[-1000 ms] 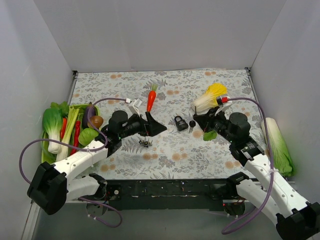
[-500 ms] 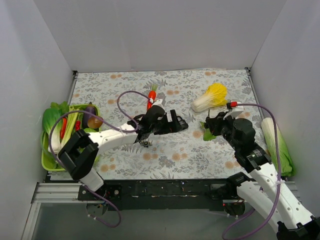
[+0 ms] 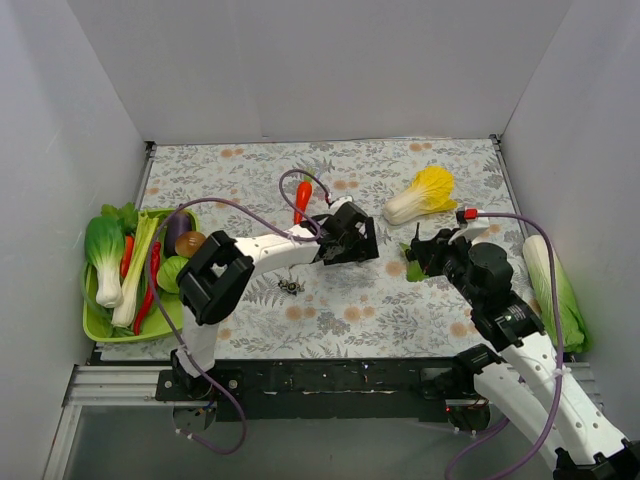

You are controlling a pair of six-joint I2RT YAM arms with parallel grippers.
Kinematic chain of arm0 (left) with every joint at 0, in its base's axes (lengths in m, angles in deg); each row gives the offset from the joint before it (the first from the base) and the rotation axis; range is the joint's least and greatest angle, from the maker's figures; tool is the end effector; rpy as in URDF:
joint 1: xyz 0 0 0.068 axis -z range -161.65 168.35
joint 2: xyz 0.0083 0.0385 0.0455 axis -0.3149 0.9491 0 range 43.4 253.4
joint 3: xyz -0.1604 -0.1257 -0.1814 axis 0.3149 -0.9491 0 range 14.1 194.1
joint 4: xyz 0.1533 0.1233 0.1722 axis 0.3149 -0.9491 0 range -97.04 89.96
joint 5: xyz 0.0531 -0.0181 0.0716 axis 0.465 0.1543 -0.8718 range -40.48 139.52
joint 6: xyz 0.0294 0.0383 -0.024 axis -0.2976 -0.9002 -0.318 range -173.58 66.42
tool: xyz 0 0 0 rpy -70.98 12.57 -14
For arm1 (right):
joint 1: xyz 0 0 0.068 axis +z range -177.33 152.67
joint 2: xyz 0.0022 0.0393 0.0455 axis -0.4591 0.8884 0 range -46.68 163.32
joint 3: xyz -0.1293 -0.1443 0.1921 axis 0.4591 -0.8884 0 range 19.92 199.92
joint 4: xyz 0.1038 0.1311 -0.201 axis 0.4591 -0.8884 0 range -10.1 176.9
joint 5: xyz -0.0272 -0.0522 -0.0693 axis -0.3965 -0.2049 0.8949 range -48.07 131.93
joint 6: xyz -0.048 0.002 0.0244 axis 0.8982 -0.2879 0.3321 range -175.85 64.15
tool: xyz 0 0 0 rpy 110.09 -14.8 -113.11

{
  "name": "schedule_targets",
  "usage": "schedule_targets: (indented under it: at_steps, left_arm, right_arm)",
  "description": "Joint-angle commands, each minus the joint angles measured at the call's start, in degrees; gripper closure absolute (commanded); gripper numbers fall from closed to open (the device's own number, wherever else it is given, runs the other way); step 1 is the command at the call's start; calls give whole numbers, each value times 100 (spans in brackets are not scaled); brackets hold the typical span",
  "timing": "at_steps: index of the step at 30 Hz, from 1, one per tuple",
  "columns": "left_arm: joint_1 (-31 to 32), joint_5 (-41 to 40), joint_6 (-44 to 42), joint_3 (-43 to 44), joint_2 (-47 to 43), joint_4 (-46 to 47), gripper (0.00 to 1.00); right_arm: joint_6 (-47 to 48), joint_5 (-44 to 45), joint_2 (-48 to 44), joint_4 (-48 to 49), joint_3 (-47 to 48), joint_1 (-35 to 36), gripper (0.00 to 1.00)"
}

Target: Unlock with the key

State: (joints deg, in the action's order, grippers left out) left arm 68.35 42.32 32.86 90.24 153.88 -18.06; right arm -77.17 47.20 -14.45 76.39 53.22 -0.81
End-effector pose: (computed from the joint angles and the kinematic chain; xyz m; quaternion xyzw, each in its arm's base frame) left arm 0.2704 -0.3152 0.1855 -0.3147 0.8910 -0.2769 0.1747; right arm 0.1343 0.0634 0.3011 -0.0049 0.7626 0.2298 0.6047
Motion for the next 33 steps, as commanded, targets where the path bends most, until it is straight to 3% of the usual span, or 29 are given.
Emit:
schedule_targets:
  at_steps: [1,8,16,33]
  left_arm:
    - [54,-369,-109,630,369,-578,3]
    - [54,-475,-267,1131,870,-808,5]
    - [45,-563,-557,1412,1212,-773,22]
    - [36,-493,-1216,1720,1441,-88,26]
  right_arm:
    - [-118,-159,-164,224,10,-7,99]
    - [-127,-89,-401,163,-122,-7,99]
    - [-153,-141,-358,180,-192,2,99]
    - [-258,-291,-226,303,-315,2,99]
